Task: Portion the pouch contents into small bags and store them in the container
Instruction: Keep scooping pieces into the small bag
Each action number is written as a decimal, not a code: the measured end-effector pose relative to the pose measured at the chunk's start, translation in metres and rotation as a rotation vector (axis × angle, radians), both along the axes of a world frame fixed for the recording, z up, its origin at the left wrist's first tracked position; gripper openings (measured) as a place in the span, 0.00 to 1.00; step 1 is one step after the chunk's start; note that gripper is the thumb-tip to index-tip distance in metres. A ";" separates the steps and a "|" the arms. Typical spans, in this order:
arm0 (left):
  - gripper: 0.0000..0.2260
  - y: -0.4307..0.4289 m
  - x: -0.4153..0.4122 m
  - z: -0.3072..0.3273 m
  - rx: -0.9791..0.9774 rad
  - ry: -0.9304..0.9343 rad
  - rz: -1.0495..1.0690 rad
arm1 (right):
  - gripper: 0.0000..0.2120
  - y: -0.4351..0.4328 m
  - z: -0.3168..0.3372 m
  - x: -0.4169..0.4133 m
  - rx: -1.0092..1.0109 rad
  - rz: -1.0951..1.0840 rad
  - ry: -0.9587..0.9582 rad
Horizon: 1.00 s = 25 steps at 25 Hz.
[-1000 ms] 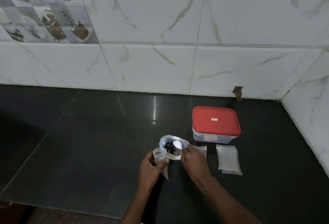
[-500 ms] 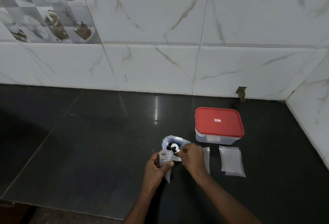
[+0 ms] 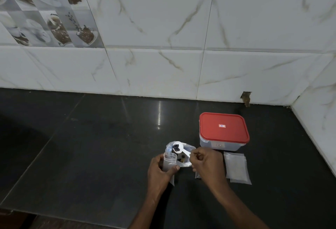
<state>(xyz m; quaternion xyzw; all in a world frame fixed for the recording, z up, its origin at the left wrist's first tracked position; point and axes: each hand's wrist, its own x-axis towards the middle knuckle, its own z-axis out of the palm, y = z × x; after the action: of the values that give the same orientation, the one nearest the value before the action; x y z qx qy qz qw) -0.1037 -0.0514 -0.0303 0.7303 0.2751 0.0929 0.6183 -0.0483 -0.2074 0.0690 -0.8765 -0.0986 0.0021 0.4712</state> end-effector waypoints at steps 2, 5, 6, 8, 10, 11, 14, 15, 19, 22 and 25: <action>0.23 -0.001 0.001 0.002 0.016 -0.009 -0.009 | 0.06 0.000 -0.013 -0.011 -0.228 0.104 -0.357; 0.22 -0.004 0.000 0.002 0.028 -0.025 -0.014 | 0.09 -0.001 -0.043 -0.028 -0.491 0.317 -0.618; 0.22 -0.005 -0.001 0.001 0.030 -0.028 -0.013 | 0.09 -0.003 -0.050 -0.032 -0.520 0.359 -0.660; 0.23 -0.006 -0.001 0.000 0.036 -0.032 -0.003 | 0.14 -0.007 -0.056 -0.036 -0.540 0.360 -0.706; 0.25 -0.006 -0.001 -0.002 0.032 -0.034 0.001 | 0.14 -0.009 -0.058 -0.036 -0.513 0.333 -0.737; 0.26 -0.006 -0.002 -0.003 0.026 -0.039 -0.002 | 0.13 -0.009 -0.058 -0.035 -0.500 0.325 -0.727; 0.26 -0.008 -0.003 -0.002 -0.003 -0.057 -0.009 | 0.10 -0.008 -0.052 -0.027 -0.445 0.197 -0.608; 0.26 -0.007 -0.003 -0.001 -0.017 -0.058 -0.006 | 0.08 -0.007 -0.049 -0.022 -0.434 0.137 -0.532; 0.22 0.002 -0.006 -0.006 -0.132 -0.059 -0.019 | 0.11 -0.003 -0.053 -0.004 -0.613 0.120 -0.226; 0.16 0.009 -0.009 -0.006 -0.201 -0.034 -0.096 | 0.10 0.009 -0.059 0.002 -0.738 0.188 -0.141; 0.19 0.009 -0.007 -0.004 -0.235 -0.026 -0.168 | 0.10 0.022 -0.057 0.004 -0.747 0.233 -0.119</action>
<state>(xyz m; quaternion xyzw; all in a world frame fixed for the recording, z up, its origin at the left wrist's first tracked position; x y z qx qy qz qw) -0.1107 -0.0420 -0.0343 0.6721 0.2138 0.0174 0.7087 -0.0439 -0.1855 0.0121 -0.9692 -0.2167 0.0405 0.1101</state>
